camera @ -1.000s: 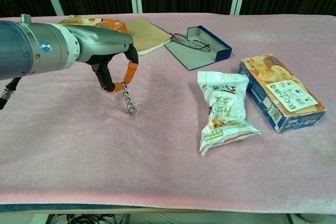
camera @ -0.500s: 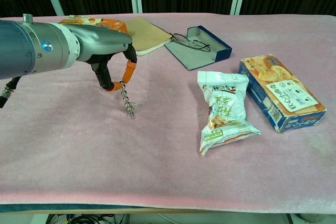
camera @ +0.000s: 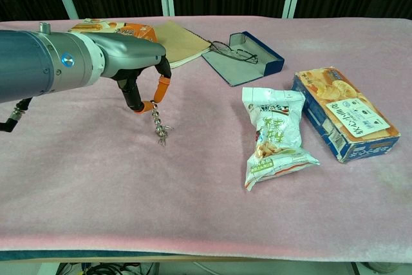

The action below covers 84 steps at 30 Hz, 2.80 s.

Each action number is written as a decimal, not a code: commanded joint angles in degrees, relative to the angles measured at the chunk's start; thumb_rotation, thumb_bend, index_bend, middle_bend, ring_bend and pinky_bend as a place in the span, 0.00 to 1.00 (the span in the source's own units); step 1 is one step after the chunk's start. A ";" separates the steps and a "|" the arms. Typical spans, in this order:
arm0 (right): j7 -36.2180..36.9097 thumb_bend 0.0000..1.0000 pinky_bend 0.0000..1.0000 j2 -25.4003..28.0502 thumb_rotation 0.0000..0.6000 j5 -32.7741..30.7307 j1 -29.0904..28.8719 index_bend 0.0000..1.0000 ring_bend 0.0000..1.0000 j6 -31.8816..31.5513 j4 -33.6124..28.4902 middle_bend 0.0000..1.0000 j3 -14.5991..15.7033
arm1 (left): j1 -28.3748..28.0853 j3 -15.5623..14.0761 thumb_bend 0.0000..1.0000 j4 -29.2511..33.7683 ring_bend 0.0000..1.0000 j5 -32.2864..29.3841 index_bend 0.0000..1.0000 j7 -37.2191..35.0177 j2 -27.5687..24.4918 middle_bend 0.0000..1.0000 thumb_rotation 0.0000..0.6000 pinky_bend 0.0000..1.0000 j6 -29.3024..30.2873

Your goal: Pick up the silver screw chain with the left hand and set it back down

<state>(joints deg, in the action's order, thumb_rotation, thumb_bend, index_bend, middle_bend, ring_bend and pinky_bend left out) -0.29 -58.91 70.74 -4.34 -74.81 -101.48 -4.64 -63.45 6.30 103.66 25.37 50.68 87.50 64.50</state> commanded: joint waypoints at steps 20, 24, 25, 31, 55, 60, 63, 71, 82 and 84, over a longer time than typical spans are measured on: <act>0.02 0.09 0.18 0.00 1.00 -0.17 0.00 0.00 0.06 0.06 -0.07 0.00 -0.02 | 0.20 1.21 0.49 -3.38 0.00 1.32 0.57 -1.85 0.78 0.19 1.00 0.00 -0.98; 0.00 0.09 0.18 0.00 1.00 -0.21 0.00 0.00 0.06 0.05 -0.12 0.00 -0.04 | 0.24 1.07 0.49 -3.60 0.00 0.93 0.57 -1.76 0.88 0.19 1.00 0.00 -1.15; 0.00 0.09 0.18 0.01 1.00 -0.22 0.00 0.00 0.06 0.05 -0.14 0.00 -0.04 | 0.28 1.05 0.49 -3.67 0.00 0.96 0.57 -1.84 0.92 0.19 1.00 0.00 -1.17; -0.02 0.09 0.18 0.02 1.00 -0.30 -0.02 0.00 0.06 0.11 -0.16 0.00 -0.06 | 0.32 0.71 0.49 -4.09 0.00 1.01 0.57 -1.65 1.15 0.19 1.00 0.00 -1.36; -0.02 0.09 0.18 -0.03 1.00 -0.39 -0.07 0.00 0.06 0.14 -0.11 0.00 -0.12 | 1.77 0.69 0.49 -2.58 0.00 3.75 0.57 -3.34 -1.05 0.19 1.00 0.00 -0.68; -0.01 0.09 0.18 -0.02 1.00 -0.43 -0.08 0.00 0.06 0.17 -0.11 0.00 -0.13 | 2.57 0.48 0.49 -2.77 0.00 4.50 0.57 -4.46 -1.79 0.20 1.00 0.00 -0.80; -0.02 0.09 0.18 0.00 1.00 -0.46 -0.10 0.00 0.06 0.24 -0.13 0.00 -0.11 | 3.15 0.18 0.49 -3.05 0.00 4.98 0.57 -5.29 -2.21 0.20 1.00 0.00 -1.18; -0.15 0.09 0.18 0.04 1.00 -0.66 -0.13 0.00 0.06 0.36 -0.15 0.00 -0.11 | 4.18 -0.31 0.49 -3.80 0.00 5.79 0.57 -7.09 -3.29 0.20 1.00 0.00 -2.74; -0.29 0.09 0.18 0.06 1.00 -0.71 -0.18 0.00 0.06 0.43 -0.20 0.00 -0.10 | 5.76 -1.62 0.49 -4.79 0.00 6.02 0.57 -8.54 -4.70 0.19 1.00 0.00 -4.04; -0.33 0.09 0.18 0.05 1.00 -0.72 -0.16 0.00 0.06 0.37 -0.19 0.00 -0.11 | 6.00 -1.73 0.49 -4.90 0.00 6.03 0.57 -8.84 -4.95 0.19 1.00 0.00 -4.23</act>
<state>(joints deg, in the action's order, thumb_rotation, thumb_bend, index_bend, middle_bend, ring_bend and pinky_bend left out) -0.61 -58.86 70.02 -4.50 -74.43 -101.67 -4.75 -57.57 4.62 98.82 31.38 41.99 82.67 60.37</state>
